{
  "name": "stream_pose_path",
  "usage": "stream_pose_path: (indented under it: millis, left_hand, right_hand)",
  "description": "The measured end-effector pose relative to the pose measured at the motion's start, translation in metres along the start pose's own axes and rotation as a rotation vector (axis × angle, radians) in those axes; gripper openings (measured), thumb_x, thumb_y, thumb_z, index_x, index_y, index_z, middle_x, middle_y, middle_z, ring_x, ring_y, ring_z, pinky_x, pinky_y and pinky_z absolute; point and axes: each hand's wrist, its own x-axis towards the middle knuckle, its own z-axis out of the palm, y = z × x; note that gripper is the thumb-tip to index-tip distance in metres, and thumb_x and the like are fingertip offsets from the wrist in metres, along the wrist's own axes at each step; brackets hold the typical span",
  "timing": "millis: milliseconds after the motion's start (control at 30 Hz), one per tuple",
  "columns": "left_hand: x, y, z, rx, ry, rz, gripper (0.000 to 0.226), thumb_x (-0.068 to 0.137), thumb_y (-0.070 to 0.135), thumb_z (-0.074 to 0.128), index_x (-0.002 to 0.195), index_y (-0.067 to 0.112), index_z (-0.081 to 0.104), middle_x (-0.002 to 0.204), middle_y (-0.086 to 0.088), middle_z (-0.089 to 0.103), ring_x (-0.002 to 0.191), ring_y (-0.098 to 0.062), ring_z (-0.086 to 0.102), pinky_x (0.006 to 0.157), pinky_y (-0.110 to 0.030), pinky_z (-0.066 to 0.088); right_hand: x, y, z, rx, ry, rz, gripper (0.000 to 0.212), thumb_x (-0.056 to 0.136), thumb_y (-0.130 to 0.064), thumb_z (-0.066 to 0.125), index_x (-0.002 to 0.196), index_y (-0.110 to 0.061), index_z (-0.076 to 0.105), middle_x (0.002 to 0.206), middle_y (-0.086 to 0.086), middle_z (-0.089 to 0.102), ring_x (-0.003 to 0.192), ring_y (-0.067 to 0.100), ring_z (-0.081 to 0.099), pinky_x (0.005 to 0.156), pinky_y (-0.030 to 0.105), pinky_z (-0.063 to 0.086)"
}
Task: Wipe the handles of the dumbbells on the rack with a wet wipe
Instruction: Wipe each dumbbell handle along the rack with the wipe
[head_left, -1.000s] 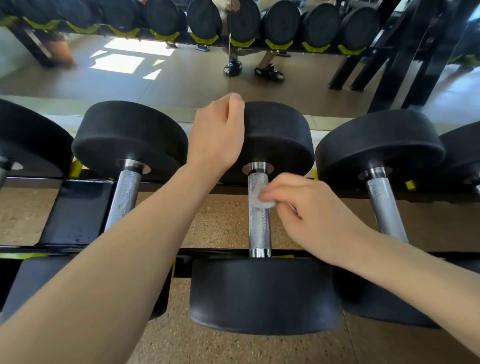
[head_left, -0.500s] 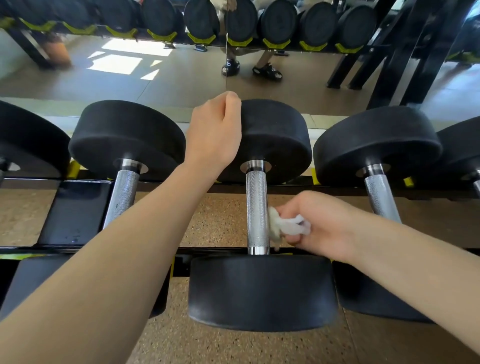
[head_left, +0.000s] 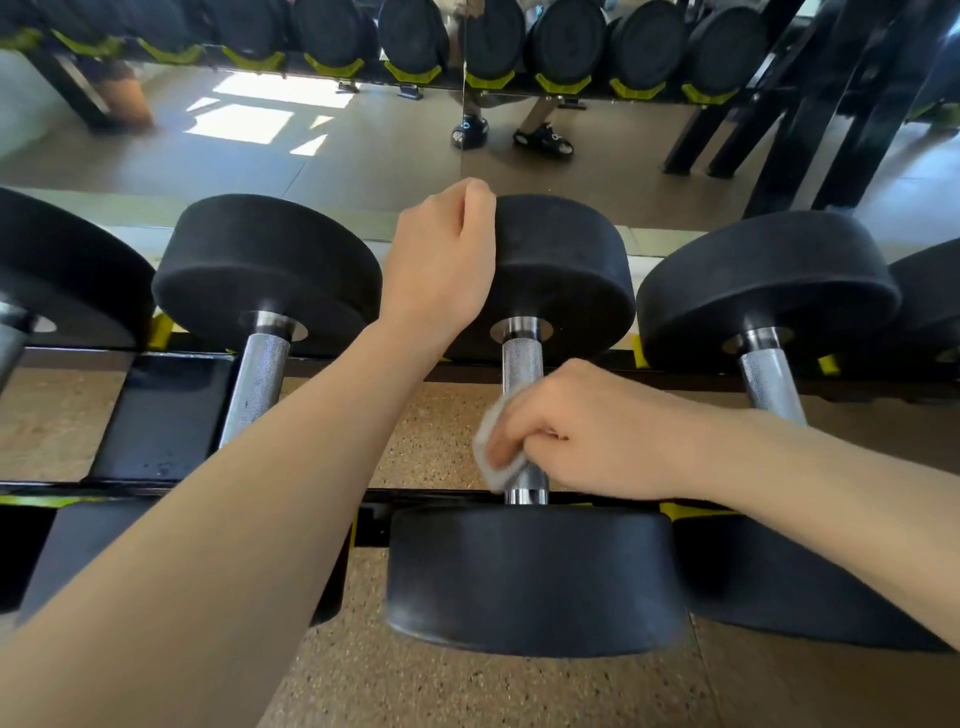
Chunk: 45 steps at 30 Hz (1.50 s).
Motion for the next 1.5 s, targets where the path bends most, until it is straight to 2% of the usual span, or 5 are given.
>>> stream_pose_path:
  millis: [433,600,967,1233,1500]
  left_hand:
    - [0.001,-0.001,0.001,0.022,0.002,-0.017,0.044,0.109,0.032,0.027,0.07,0.025,0.045,0.065,0.003,0.044,0.063,-0.006,0.047,0.056,-0.013,0.031]
    - [0.001,0.0,0.001,0.015,0.006,-0.025,0.043,0.109,0.032,0.027,0.07,0.025,0.046,0.065,0.004,0.044,0.063,-0.008,0.046,0.057,-0.017,0.032]
    - [0.001,-0.002,0.002,0.012,0.019,-0.013,0.043,0.108,0.032,0.028,0.068,0.024,0.043,0.064,0.002,0.042,0.058,-0.001,0.043,0.052,-0.014,0.031]
    - [0.0,0.0,0.0,0.017,0.016,-0.002,0.041,0.107,0.03,0.029,0.069,0.021,0.042,0.063,0.003,0.04,0.057,-0.002,0.042,0.052,-0.016,0.032]
    - [0.001,-0.001,0.0,0.0,0.005,-0.007,0.043,0.107,0.032,0.029,0.074,0.014,0.05,0.066,0.0,0.044,0.061,-0.004,0.044,0.055,-0.02,0.032]
  right_hand:
    - [-0.019,-0.005,-0.023,0.223,-0.204,0.142,0.036,0.085,-0.005,0.051,0.085,-0.026,0.081,0.097,-0.016,0.075,0.098,0.005,0.067,0.096,0.033,0.05]
    - [-0.021,0.032,-0.006,0.694,0.355,0.747,0.026,0.092,-0.004,0.049,0.109,-0.01,0.068,0.108,0.01,0.066,0.09,0.019,0.061,0.073,0.029,0.045]
    - [-0.031,0.022,-0.013,1.366,-0.084,0.762,0.021,0.078,0.007,0.043,0.096,-0.003,0.048,0.091,0.017,0.047,0.052,0.012,0.044,0.043,0.02,0.036]
    - [0.009,-0.005,0.0,-0.063,0.018,0.049,0.042,0.087,-0.016,0.041,0.114,-0.023,0.072,0.117,-0.001,0.068,0.108,0.015,0.062,0.095,0.034,0.05]
    - [-0.001,-0.005,-0.023,0.035,-0.028,0.005,0.04,0.09,-0.007,0.047,0.111,-0.027,0.075,0.109,-0.018,0.07,0.095,-0.014,0.055,0.089,0.006,0.038]
